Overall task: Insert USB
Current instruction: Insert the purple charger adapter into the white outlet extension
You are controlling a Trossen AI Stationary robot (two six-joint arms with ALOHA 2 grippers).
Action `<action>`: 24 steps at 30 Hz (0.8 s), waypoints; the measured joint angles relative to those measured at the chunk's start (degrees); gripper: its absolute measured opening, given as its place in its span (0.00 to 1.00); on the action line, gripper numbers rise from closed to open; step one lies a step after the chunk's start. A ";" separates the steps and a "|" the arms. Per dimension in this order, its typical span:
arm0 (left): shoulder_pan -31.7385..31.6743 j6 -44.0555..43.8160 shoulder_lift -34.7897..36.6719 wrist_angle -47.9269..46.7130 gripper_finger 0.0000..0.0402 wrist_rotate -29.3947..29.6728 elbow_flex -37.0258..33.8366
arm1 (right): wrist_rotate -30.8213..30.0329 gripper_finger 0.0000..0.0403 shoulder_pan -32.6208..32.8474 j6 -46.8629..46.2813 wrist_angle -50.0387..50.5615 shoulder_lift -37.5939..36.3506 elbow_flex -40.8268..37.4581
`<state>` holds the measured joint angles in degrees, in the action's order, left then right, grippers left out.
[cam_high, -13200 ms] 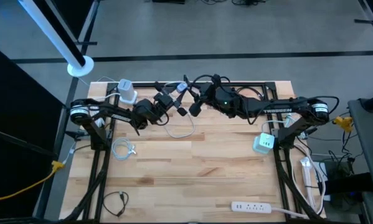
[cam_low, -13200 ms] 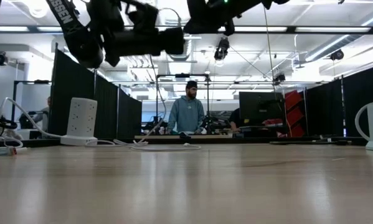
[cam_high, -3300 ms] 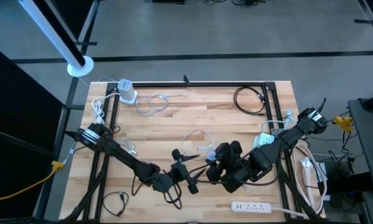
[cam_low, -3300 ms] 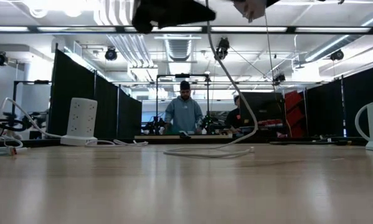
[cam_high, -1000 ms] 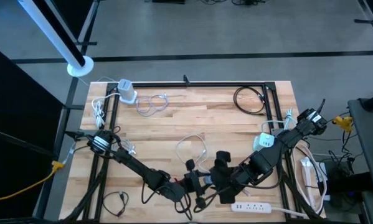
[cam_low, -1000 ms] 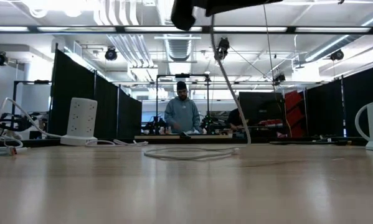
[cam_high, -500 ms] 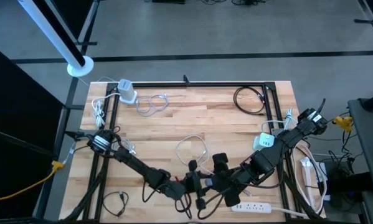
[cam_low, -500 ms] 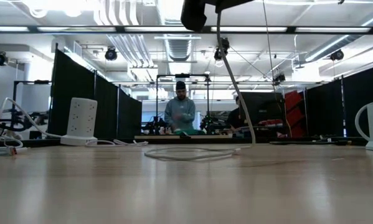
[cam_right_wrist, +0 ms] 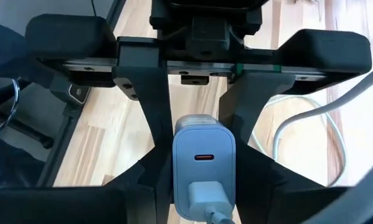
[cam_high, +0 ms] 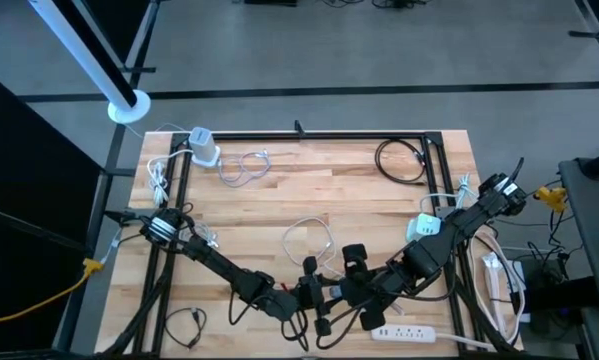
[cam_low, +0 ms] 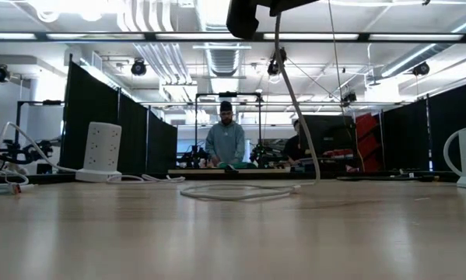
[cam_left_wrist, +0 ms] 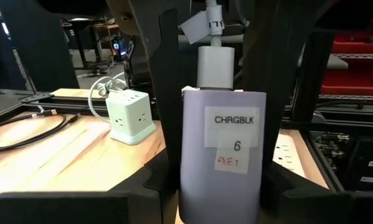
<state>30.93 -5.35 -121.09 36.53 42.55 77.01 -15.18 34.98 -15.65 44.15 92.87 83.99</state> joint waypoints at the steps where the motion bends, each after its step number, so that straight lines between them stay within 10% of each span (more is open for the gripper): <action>1: -0.06 0.09 0.01 -0.33 0.29 0.02 0.03 | -0.04 0.28 0.03 -0.39 0.55 -0.11 -0.01; 16: 0.58 -8.36 0.03 -11.89 0.77 0.76 -0.02 | 2.74 0.28 3.88 -15.21 15.08 -4.37 1.62; 24: 0.80 -14.50 0.01 -20.04 0.78 0.44 -0.02 | 8.20 0.28 12.67 -37.76 18.35 -4.37 1.81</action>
<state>31.73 -19.85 -121.08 16.50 42.98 76.99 -6.98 47.65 -53.41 62.50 88.49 85.80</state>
